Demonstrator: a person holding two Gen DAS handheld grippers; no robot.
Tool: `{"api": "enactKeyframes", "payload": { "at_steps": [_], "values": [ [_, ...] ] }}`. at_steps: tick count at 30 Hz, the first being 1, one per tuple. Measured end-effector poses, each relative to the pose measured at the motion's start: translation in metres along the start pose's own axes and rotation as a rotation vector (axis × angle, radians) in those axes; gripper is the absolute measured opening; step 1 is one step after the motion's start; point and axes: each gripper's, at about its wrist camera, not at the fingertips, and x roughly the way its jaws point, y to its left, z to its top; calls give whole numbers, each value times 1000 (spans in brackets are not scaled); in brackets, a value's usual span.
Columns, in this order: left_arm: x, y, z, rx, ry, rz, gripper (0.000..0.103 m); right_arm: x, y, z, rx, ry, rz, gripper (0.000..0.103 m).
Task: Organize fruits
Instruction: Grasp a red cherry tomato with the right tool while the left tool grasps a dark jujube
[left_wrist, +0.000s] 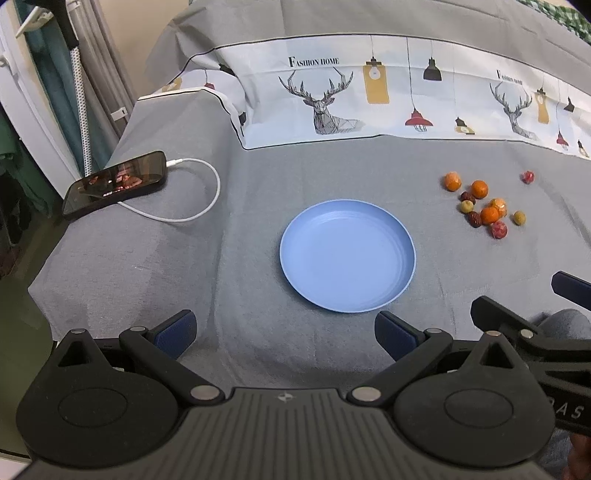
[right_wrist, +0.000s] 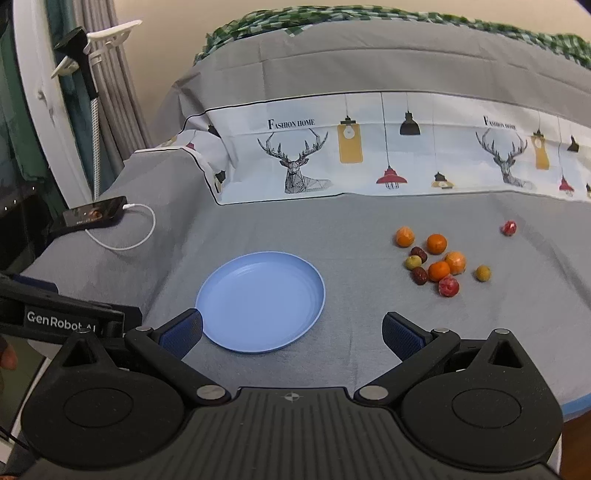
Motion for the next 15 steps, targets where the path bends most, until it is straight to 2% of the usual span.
{"api": "enactKeyframes", "payload": {
  "at_steps": [5,8,15],
  "values": [
    [9,-11,5,27,18,7,103,7,-17,-2,53,-4,-10,102],
    [20,-21,11,34,43,-17,103,11,-33,-3,101,-27,-55,102],
    [64,-67,43,46,120,-121,103,46,-103,-5,178,-39,-272,102]
  ]
}}
